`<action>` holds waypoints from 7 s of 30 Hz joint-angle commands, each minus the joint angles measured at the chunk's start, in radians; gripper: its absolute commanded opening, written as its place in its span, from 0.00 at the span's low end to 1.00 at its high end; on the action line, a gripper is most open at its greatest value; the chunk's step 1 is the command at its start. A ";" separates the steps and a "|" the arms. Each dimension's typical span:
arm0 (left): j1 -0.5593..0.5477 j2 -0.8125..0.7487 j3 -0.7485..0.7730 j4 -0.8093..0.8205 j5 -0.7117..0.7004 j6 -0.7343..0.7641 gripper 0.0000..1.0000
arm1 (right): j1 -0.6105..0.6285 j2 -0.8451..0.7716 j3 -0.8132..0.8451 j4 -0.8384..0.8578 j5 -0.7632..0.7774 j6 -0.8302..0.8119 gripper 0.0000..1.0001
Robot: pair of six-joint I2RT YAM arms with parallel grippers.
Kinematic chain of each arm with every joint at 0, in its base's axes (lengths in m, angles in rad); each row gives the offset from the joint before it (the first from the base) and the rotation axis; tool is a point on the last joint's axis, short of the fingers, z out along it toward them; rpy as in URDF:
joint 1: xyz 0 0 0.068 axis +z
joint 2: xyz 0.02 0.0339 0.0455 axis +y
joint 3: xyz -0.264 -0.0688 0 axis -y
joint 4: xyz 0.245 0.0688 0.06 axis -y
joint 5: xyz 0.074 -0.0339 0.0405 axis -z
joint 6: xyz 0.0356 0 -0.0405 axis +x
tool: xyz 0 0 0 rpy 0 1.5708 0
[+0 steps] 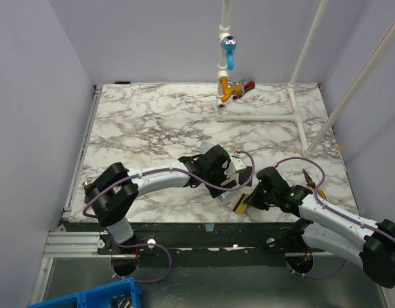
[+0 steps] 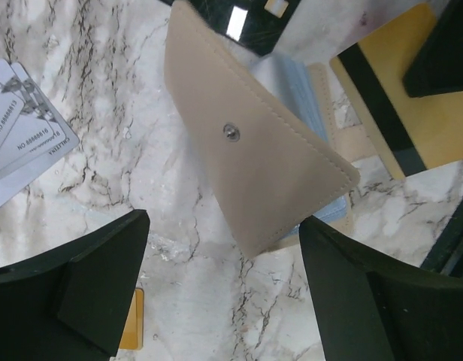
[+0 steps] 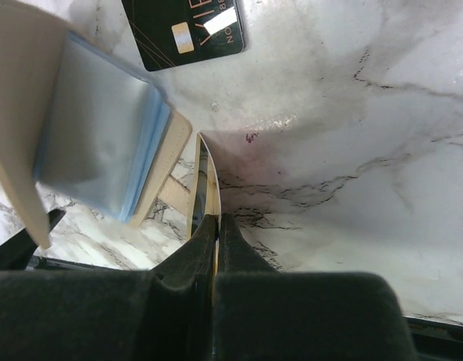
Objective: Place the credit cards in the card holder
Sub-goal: Open the card holder at the center of the board.
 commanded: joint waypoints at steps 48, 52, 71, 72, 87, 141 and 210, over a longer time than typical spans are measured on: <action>-0.126 0.171 0.059 0.054 -0.306 -0.034 0.98 | -0.023 0.034 -0.051 -0.060 0.033 -0.023 0.01; -0.079 0.143 0.083 -0.006 -0.185 -0.072 0.93 | -0.022 0.036 -0.052 -0.060 0.033 -0.023 0.01; 0.002 0.141 0.197 -0.074 -0.085 -0.115 0.87 | -0.024 0.043 -0.050 -0.051 0.029 -0.025 0.01; 0.003 0.148 0.208 -0.076 -0.090 -0.115 0.87 | -0.024 0.044 -0.051 -0.051 0.028 -0.025 0.01; 0.020 0.260 0.332 -0.106 -0.083 -0.100 0.55 | -0.024 0.045 -0.050 -0.048 0.024 -0.033 0.01; 0.188 0.140 0.191 -0.273 0.209 -0.297 0.00 | -0.024 -0.250 0.131 0.027 -0.093 -0.228 0.01; 0.300 0.124 0.186 -0.259 0.638 -0.256 0.44 | -0.023 0.303 0.108 0.522 -0.425 -0.344 0.01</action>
